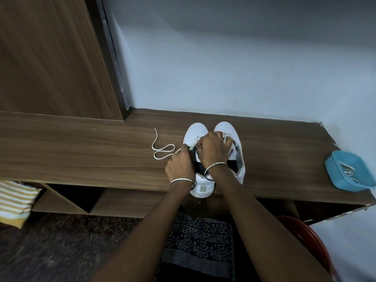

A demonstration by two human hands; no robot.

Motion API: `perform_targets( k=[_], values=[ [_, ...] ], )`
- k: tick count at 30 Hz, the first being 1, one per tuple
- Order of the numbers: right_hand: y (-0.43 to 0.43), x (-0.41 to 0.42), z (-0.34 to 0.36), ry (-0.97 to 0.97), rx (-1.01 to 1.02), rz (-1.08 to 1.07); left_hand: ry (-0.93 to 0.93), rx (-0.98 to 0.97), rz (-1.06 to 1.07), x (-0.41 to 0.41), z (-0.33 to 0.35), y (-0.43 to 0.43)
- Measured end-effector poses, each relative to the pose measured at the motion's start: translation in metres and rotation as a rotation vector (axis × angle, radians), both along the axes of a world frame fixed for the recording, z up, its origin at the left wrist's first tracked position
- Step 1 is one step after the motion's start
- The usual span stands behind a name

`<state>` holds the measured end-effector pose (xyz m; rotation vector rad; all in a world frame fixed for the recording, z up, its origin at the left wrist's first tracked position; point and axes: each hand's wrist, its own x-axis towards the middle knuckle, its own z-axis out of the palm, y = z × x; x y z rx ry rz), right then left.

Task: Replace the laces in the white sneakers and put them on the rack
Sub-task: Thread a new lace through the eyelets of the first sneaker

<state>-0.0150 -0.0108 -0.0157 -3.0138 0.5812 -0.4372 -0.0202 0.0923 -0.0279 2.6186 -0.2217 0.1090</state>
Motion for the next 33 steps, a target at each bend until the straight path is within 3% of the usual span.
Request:
perform_targets(
  k=[3, 9, 15, 19, 23, 26, 29, 33],
  values=[
    [-0.002, -0.001, 0.002, -0.038, 0.047, -0.025, -0.002, 0.013, -0.003, 0.000, -0.001, 0.000],
    [-0.019, -0.012, 0.014, -0.327, 0.411, -0.209, -0.015, -0.004, 0.006, 0.001, -0.004, -0.001],
    [-0.050, -0.028, 0.023, -0.583, 0.512, -0.518, -0.027, 0.004, 0.006, 0.002, -0.008, 0.000],
    [-0.053, -0.032, 0.023, -0.522, 0.462, -0.537, -0.032, -0.010, 0.009, 0.003, -0.009, -0.001],
    [-0.032, -0.034, 0.018, -0.562, 0.421, -0.150, -0.033, -0.028, 0.007, 0.003, -0.010, -0.001],
    [-0.003, -0.034, 0.009, -0.332, 0.494, 0.036, -0.018, -0.048, -0.013, 0.004, -0.009, 0.000],
    [0.011, -0.031, -0.006, -0.163, 0.410, 0.029, -0.018, -0.062, -0.071, 0.007, -0.009, 0.003],
    [0.005, -0.029, -0.005, -0.185, 0.389, -0.102, -0.081, -0.043, -0.136, 0.008, -0.002, 0.007]
  ],
)
